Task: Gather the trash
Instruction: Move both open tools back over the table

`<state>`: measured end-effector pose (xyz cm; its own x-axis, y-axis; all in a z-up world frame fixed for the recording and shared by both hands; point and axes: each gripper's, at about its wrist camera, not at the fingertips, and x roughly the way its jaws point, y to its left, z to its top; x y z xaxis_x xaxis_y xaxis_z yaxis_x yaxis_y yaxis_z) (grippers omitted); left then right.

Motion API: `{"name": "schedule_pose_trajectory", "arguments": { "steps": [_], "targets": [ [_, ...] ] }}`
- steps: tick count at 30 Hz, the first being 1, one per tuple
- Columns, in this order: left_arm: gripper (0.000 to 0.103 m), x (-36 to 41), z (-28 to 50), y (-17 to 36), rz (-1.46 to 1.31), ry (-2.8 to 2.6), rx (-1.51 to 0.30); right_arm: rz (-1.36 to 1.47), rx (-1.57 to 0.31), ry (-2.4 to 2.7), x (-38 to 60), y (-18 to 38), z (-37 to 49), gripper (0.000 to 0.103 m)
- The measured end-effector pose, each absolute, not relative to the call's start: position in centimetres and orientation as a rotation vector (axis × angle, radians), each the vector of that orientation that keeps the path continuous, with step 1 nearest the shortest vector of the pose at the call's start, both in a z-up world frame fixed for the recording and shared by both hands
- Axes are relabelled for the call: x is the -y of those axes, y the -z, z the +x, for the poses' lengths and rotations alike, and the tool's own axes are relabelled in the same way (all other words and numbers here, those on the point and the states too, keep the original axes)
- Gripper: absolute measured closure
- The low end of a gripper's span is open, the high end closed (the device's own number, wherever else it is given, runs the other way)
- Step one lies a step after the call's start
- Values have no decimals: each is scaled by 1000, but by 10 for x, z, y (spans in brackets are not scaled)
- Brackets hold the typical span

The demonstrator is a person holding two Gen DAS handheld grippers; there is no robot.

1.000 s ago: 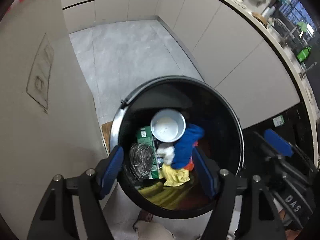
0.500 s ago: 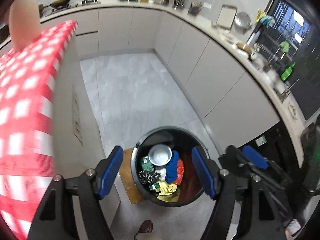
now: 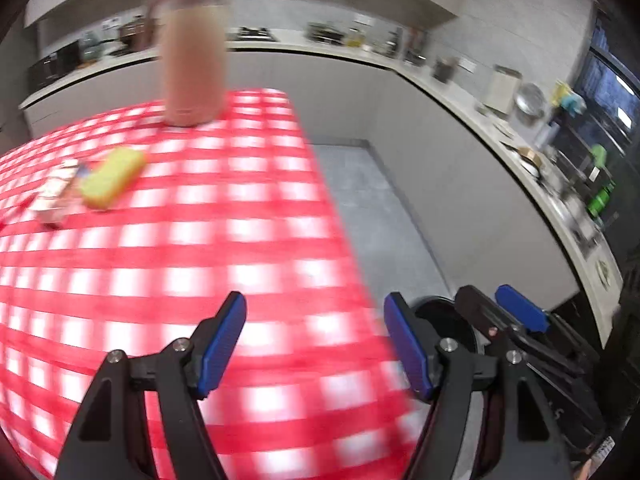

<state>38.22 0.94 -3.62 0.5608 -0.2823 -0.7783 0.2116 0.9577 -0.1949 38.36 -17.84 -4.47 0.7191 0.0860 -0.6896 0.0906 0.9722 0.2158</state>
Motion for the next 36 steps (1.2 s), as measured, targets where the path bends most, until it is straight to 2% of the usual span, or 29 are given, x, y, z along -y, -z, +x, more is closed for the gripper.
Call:
{"name": "schedule_pose_trajectory", "arguments": {
  "steps": [6,15,21,36],
  "targets": [
    [30,-116,410,39,-95,143,-923,208,-788,-106,71,46,428,31],
    [30,-231,453,58,-92,23,-946,184,-829,-172,-50,64,483,30],
    [30,-261,482,67,-76,22,-954,171,-851,-155,-94,73,512,30],
    [30,-282,522,86,-69,43,-969,165,-907,-150,-128,96,573,30]
  ]
}}
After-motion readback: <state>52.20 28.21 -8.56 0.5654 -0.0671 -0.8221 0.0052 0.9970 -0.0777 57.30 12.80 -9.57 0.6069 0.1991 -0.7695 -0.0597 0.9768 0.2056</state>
